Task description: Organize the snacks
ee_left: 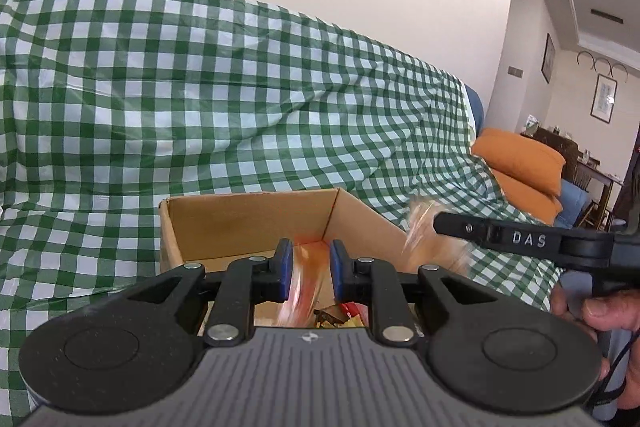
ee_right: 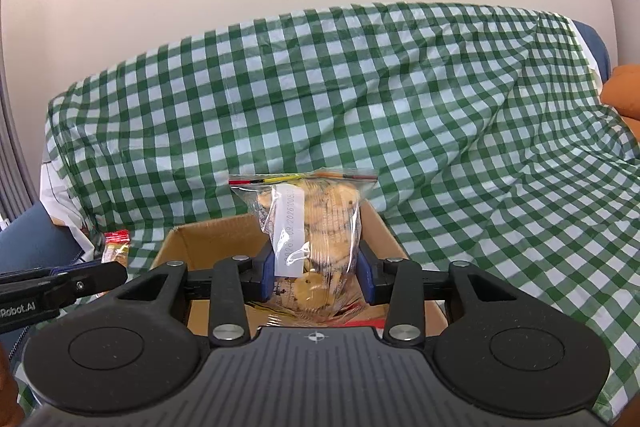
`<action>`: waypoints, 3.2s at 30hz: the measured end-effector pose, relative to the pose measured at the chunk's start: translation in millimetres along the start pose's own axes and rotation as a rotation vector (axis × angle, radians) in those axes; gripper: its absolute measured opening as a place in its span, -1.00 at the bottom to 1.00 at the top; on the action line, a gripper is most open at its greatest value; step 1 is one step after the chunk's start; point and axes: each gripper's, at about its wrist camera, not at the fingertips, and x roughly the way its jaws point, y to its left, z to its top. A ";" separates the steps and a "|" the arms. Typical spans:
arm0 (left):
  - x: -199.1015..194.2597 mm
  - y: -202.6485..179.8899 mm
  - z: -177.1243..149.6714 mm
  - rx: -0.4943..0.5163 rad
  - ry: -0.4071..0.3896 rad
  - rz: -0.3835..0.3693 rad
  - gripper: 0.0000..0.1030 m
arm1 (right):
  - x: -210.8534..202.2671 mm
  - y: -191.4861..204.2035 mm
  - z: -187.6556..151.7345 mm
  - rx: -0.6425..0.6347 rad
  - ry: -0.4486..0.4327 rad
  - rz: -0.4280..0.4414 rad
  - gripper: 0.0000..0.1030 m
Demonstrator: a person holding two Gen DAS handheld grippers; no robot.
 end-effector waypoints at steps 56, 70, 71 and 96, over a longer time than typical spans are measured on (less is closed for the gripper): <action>-16.1 -53.1 -57.9 -0.149 0.375 0.325 0.99 | -23.9 -3.7 -56.7 -0.133 0.338 -0.110 0.99; -14.7 -54.3 -57.9 -0.156 0.373 0.321 0.99 | -20.5 -1.2 -55.2 -0.157 0.339 -0.088 0.99; -14.7 -54.3 -57.8 -0.156 0.373 0.321 0.99 | -20.3 -1.0 -55.3 -0.159 0.339 -0.087 0.99; -14.4 -57.1 -55.1 -0.156 0.365 0.318 0.99 | -20.4 -0.7 -54.5 -0.168 0.338 -0.082 0.99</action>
